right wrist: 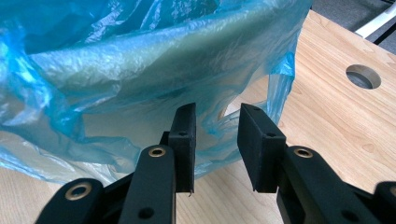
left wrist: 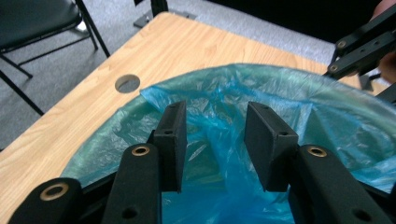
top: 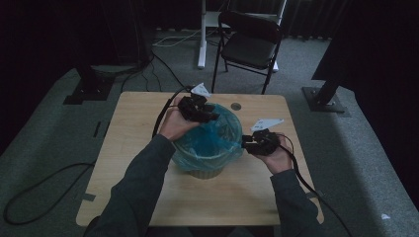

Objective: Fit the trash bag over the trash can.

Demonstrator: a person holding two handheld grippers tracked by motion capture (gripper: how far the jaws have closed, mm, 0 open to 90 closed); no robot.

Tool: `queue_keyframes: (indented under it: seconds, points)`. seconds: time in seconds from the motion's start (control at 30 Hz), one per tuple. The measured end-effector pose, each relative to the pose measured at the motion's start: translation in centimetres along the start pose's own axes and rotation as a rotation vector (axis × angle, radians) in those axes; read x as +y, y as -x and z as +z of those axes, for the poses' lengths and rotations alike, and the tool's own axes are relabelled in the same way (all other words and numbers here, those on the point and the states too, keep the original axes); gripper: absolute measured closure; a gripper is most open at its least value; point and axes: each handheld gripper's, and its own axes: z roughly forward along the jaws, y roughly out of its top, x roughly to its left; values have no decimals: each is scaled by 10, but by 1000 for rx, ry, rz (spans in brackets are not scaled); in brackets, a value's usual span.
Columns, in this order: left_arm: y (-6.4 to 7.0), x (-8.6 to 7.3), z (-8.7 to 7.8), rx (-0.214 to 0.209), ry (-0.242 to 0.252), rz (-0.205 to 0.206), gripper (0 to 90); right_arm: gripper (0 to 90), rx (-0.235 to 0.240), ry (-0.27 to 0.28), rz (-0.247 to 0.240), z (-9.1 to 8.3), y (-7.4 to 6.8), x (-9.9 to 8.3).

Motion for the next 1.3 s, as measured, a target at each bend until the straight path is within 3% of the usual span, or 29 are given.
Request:
queue_keyframes:
  seconds: [0.33,0.83,1.17,1.3]
  points:
    - [8,1,19,22,-130,74,588,667,-1,0,7,-1,-1,-3]
    - [16,9,29,20,-190,113,588,663,3,-6,3,1,-2,-3]
    - [13,12,43,-3,-254,94,588,659,3,-4,2,0,-2,-4]
    - [13,13,52,2,-304,89,595,655,5,-5,6,-1,-2,-4]
